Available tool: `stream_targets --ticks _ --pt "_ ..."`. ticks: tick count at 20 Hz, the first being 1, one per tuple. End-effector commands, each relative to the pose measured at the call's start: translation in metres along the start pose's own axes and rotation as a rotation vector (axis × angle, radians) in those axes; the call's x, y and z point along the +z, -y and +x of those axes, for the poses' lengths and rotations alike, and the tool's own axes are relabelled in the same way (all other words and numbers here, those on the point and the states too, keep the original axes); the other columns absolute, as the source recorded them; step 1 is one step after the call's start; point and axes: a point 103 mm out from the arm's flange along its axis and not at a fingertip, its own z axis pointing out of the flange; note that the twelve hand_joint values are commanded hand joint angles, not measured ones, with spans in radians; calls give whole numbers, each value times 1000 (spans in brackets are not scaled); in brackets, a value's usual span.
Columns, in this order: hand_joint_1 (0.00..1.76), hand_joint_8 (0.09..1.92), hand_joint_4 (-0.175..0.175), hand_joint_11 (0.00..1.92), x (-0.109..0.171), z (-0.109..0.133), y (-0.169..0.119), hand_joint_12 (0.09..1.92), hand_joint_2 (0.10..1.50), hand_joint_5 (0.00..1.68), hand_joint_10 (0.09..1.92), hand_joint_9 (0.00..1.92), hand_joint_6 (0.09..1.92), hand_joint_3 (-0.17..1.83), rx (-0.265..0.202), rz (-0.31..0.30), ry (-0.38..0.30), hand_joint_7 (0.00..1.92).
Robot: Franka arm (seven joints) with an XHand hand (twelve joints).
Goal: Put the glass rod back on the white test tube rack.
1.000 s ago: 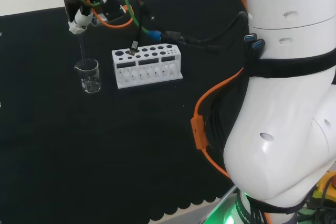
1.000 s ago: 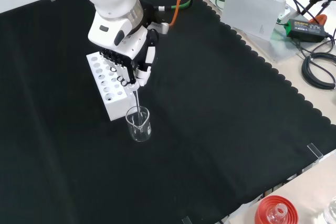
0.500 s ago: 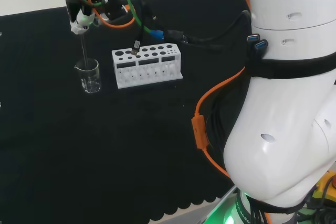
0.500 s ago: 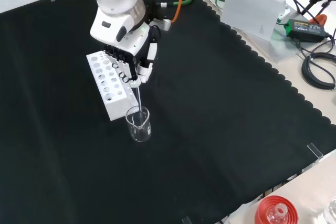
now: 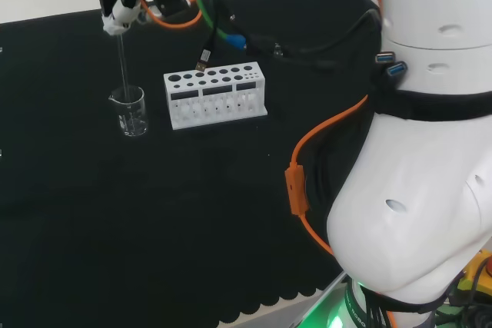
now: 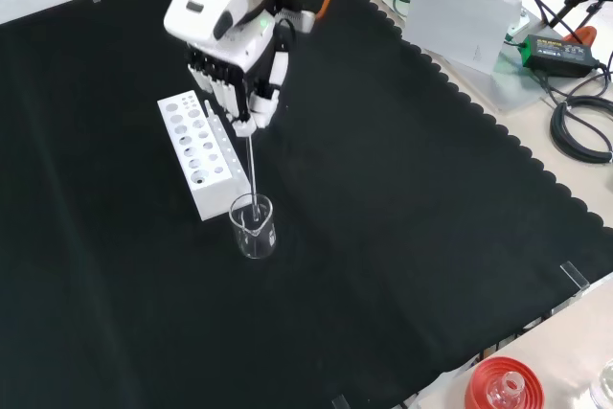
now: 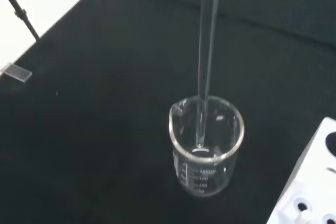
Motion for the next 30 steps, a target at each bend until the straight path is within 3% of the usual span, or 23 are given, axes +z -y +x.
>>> stream_targets --ticks 1,12,30 --pt "1332 247 -175 1575 -21 -6 20 714 1032 1414 277 1770 87 -175 19 -27 -2 1546" --pt "1332 248 -175 1575 -40 -38 39 715 1032 1414 278 1770 87 -175 59 -69 -19 1546" --pt "1332 250 -175 1574 -38 -111 49 717 1032 1414 279 1771 87 -175 160 -58 -29 1545"
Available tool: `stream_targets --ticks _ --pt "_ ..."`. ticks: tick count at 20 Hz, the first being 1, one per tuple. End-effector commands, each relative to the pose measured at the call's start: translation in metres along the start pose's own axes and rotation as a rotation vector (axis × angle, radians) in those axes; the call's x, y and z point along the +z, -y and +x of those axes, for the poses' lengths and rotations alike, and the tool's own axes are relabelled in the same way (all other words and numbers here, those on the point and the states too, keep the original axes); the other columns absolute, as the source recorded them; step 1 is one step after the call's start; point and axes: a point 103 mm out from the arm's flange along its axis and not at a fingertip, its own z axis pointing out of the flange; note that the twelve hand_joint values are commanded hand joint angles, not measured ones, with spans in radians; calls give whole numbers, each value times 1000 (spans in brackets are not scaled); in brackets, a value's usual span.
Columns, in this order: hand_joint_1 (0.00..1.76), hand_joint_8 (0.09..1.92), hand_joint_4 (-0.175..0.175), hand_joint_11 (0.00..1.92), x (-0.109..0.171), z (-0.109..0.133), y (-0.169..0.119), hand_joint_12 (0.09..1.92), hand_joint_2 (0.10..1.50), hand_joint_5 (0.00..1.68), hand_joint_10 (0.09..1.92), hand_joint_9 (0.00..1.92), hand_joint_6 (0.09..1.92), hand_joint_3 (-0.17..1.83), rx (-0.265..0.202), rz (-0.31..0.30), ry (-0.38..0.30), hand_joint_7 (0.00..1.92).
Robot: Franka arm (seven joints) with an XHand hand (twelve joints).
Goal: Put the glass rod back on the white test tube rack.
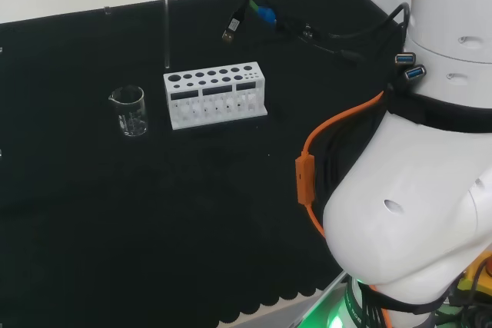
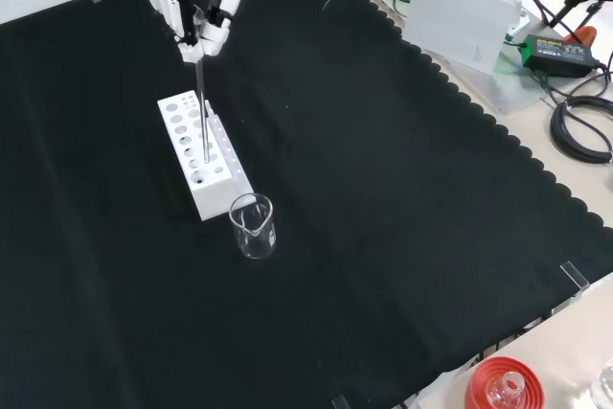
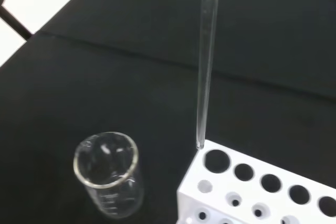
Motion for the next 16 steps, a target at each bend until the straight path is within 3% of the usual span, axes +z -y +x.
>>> stream_targets --ticks 1,16 --pt "1332 250 -175 1574 5 -22 2 717 1032 1414 279 1771 87 -175 34 10 -4 1545" --pt "1332 251 -175 1574 15 -42 -3 718 1032 1414 281 1771 87 -175 64 47 10 1545"
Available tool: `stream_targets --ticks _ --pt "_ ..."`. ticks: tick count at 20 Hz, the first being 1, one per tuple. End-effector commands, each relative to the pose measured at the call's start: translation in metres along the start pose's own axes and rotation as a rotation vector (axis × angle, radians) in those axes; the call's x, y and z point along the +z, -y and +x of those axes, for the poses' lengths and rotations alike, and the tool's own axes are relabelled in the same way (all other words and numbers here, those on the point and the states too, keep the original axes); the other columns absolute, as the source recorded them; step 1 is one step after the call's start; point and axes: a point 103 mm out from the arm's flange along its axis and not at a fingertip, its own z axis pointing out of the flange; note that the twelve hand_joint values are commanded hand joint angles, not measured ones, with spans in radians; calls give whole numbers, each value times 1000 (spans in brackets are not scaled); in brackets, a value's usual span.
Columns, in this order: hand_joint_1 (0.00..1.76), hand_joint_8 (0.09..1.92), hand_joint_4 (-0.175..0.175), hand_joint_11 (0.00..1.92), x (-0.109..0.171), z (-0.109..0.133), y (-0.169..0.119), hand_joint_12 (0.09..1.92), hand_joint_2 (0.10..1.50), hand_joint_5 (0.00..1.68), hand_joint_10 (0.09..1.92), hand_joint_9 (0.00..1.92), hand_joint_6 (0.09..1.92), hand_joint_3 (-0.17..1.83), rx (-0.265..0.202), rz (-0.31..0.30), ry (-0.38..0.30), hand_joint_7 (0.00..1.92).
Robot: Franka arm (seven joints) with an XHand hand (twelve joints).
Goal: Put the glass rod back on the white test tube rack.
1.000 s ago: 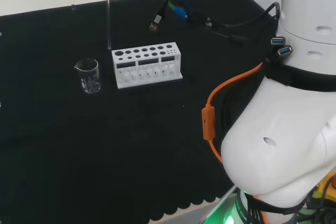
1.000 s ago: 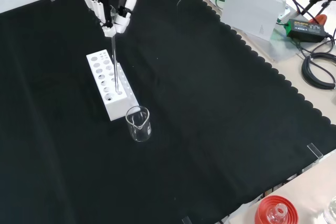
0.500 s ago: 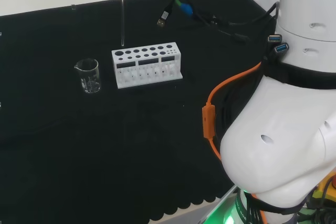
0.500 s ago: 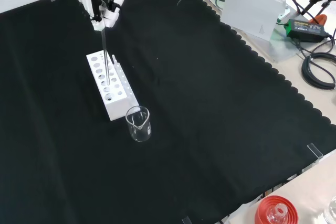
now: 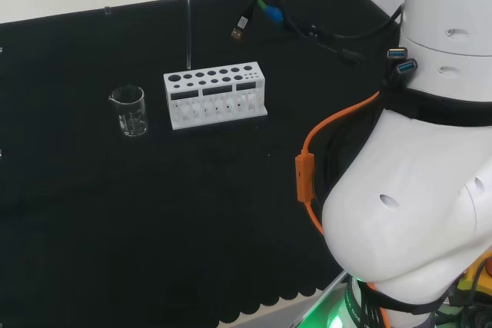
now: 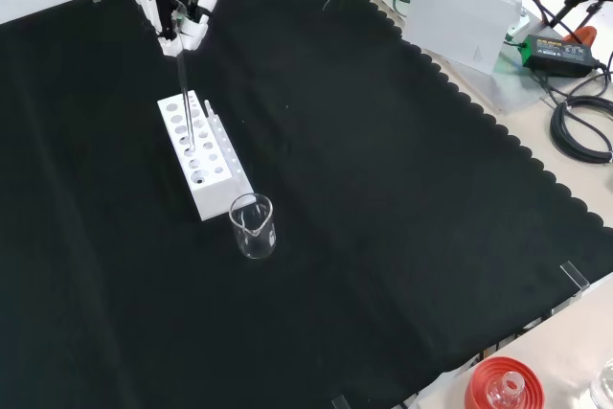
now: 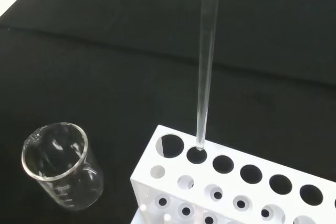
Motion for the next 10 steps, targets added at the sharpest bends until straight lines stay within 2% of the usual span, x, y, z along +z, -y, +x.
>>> stream_targets --ticks 1,10 --pt "1332 251 -175 1574 2 -2 -3 718 1032 1414 281 1772 87 -175 -4 15 16 1545" --pt "1332 251 -175 1573 12 4 -13 719 1032 1414 282 1771 87 -175 -34 8 -9 1545"
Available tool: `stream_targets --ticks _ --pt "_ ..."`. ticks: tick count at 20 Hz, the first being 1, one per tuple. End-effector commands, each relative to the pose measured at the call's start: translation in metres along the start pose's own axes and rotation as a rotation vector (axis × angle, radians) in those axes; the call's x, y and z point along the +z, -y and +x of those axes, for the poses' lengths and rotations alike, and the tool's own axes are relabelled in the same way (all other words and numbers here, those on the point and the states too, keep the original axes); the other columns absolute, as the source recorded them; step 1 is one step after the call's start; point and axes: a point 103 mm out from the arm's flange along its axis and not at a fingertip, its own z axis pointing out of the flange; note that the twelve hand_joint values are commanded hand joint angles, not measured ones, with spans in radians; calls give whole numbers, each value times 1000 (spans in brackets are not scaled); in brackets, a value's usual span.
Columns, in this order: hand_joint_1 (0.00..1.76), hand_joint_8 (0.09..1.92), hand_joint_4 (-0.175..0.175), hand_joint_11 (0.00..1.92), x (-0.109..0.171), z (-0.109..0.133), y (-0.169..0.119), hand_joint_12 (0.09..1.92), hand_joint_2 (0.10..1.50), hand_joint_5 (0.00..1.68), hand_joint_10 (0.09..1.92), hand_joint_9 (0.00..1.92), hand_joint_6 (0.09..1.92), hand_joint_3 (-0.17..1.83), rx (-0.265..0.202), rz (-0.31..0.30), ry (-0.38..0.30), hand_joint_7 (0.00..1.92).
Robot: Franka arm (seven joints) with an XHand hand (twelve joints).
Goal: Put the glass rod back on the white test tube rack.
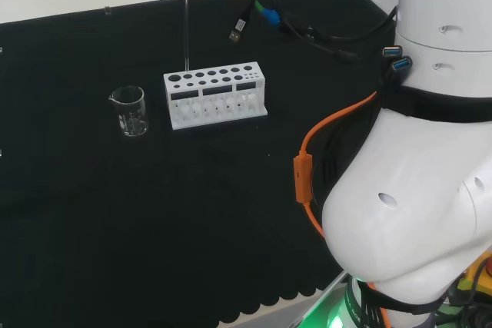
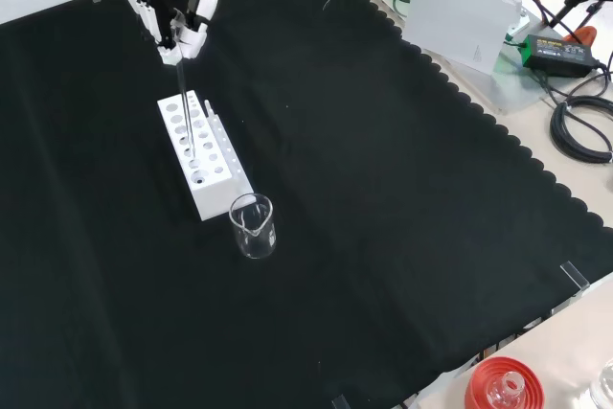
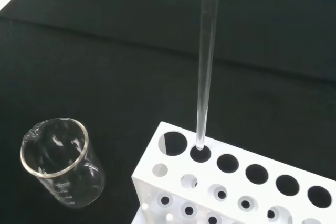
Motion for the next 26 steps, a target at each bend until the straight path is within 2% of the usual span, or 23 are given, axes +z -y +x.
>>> stream_targets --ticks 1,11,26 --pt "1332 251 -175 1573 4 2 -5 719 1032 1414 282 1771 87 -175 -13 0 -9 1545" --pt "1332 252 -175 1573 10 -8 -12 720 1032 1414 282 1772 87 -175 -16 14 -17 1544" --pt "1331 252 -175 1572 18 -25 -7 720 1032 1414 283 1771 87 -175 12 34 -32 1544"
